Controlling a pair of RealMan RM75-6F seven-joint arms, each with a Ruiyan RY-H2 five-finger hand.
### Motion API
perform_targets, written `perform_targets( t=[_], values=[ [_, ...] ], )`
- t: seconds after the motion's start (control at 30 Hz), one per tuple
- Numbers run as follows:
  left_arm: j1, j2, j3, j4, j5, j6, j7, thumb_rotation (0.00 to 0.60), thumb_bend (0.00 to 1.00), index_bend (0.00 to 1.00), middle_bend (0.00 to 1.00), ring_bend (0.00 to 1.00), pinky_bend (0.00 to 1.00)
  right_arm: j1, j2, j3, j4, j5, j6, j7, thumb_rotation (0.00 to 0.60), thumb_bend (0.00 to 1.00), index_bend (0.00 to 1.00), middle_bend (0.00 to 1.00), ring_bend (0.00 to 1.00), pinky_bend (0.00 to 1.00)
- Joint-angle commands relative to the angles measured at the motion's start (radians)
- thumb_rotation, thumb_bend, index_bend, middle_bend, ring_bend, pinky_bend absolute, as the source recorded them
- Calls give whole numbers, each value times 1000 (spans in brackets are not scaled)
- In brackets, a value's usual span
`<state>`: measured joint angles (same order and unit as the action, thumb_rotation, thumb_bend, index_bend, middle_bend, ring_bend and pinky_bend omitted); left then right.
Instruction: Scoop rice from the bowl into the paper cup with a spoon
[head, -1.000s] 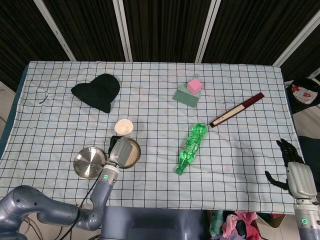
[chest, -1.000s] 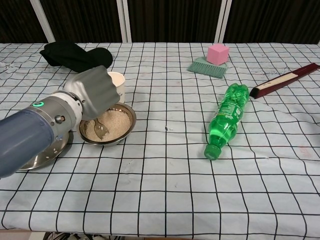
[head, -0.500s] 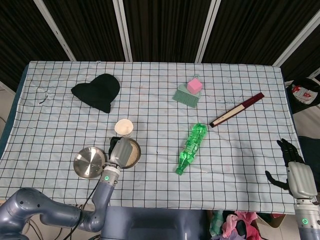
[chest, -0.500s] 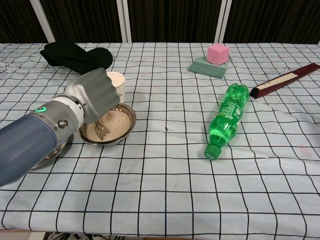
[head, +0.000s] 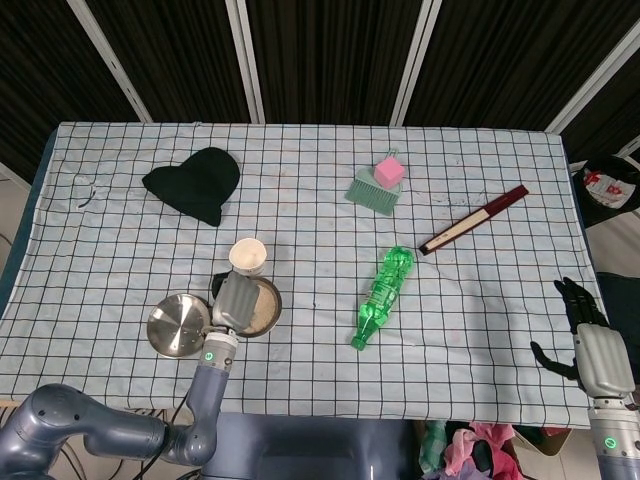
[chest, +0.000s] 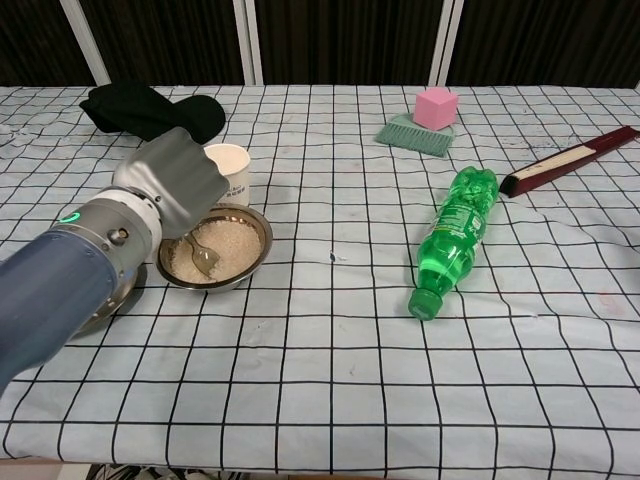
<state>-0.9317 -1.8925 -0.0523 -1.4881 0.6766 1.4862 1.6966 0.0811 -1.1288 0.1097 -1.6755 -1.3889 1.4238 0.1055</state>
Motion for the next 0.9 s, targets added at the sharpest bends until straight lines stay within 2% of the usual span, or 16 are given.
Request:
perform_targets(
  t=[0.03, 0.43, 0.9],
  values=[
    [10, -3, -11, 7, 6, 11, -17, 600, 539, 801, 1000, 1000, 1000, 0, 0, 0, -1, 1, 0, 1, 600, 228, 0, 0, 0, 187],
    [46, -28, -33, 47, 17, 21, -70, 600, 541, 802, 1000, 1000, 1000, -1, -1, 1, -2, 0, 2, 3, 600, 228, 0, 0, 0, 187],
    [46, -67, -35, 87, 42, 15, -24, 600, 541, 803, 1000, 1000, 1000, -1, 1, 2, -5, 4, -1, 9, 600, 228, 0, 0, 0, 187]
  ],
)
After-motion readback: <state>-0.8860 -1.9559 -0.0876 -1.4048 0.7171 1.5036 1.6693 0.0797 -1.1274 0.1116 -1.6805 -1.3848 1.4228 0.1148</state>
